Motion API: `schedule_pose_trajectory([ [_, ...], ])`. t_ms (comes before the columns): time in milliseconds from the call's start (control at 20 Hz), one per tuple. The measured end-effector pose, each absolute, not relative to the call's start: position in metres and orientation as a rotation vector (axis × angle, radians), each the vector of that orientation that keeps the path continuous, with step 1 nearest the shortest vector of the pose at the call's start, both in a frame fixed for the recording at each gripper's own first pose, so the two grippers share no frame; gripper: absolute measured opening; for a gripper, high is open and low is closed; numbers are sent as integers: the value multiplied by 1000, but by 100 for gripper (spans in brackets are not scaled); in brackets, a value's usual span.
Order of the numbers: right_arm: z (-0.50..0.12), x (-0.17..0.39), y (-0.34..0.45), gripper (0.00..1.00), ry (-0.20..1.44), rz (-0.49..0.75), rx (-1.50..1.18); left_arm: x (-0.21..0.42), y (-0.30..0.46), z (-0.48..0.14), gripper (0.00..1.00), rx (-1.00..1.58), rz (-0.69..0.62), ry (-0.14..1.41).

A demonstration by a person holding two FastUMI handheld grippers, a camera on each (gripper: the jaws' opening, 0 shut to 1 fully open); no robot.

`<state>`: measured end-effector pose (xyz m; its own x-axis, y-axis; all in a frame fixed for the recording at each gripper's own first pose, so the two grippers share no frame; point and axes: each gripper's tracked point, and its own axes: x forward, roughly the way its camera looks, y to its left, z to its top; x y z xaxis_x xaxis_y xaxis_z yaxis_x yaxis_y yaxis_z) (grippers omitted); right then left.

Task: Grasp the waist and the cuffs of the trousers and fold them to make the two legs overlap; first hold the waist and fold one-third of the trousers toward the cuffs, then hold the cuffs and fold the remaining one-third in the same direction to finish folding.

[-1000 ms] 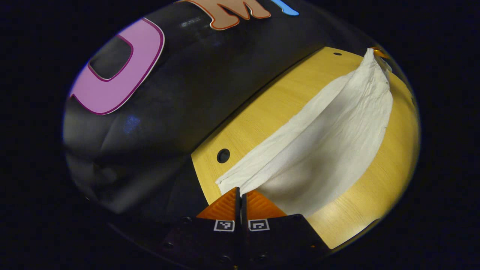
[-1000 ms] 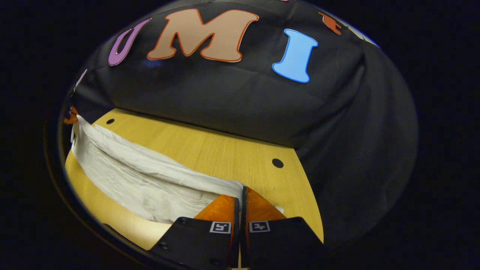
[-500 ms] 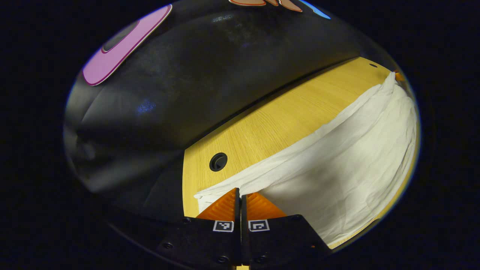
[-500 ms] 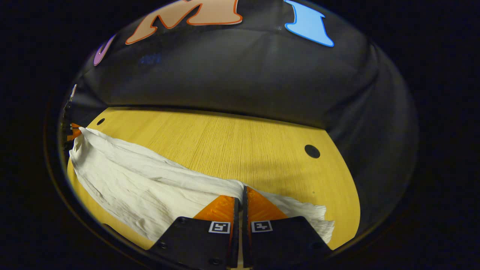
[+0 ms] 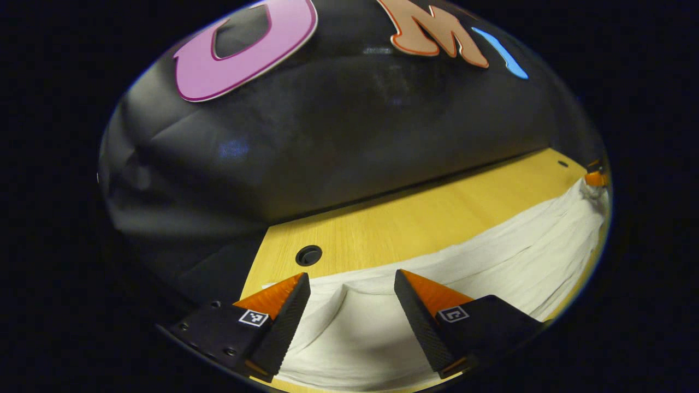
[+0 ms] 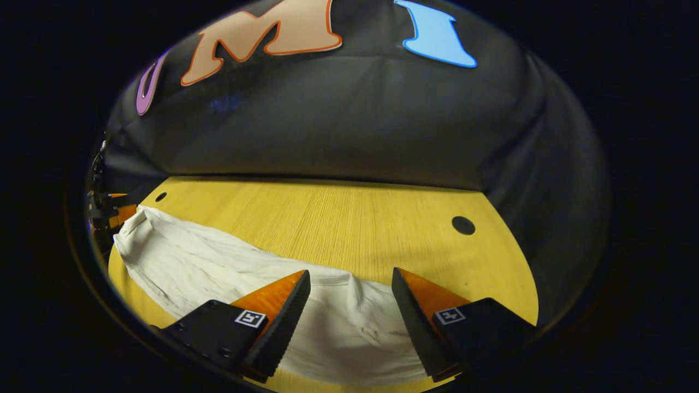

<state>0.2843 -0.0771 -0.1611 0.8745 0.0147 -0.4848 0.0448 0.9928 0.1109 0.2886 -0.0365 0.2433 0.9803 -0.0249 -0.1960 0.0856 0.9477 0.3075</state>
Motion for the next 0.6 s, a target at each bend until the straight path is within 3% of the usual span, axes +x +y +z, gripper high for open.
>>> schedule_pose_trajectory([
  [350, -125, 204, -141, 98, 435, -141, 169, 222, -57, 309, 97, 162, -67, 36],
  [600, -167, 155, -185, 99, 493, -259, 263, 176, -45, 322, 96, 131, 12, -23],
])
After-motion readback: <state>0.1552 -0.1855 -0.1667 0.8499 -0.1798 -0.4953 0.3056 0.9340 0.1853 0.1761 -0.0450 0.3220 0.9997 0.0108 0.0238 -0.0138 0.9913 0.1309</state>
